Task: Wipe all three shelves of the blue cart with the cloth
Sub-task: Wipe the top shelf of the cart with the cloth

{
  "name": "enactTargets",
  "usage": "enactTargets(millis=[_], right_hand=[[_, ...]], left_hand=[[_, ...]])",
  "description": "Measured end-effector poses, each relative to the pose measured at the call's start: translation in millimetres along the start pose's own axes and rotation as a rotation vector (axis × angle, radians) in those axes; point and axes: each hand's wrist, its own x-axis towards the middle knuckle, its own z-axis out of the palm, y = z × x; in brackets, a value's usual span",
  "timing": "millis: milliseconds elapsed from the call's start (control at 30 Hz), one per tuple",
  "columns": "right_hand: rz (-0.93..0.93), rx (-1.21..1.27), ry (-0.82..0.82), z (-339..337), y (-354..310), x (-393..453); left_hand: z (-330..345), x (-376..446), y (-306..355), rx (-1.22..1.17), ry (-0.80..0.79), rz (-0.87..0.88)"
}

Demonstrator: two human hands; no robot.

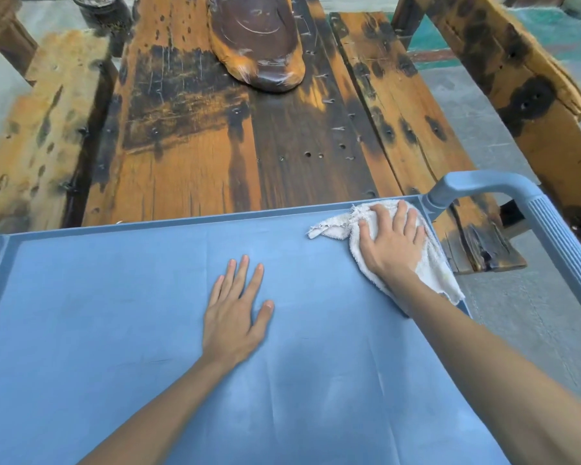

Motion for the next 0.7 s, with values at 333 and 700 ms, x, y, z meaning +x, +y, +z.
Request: enactTargets(millis=[333, 700], right_hand=[[-0.122, -0.032, -0.054, 17.4, -34.3, -37.7], [-0.746, -0.085, -0.094, 36.3, -24.4, -170.1]], left_hand=[[-4.1, 0.2, 2.4, -0.068, 0.040, -0.009], [-2.5, 2.0, -2.1, -0.147, 0.074, -0.046]])
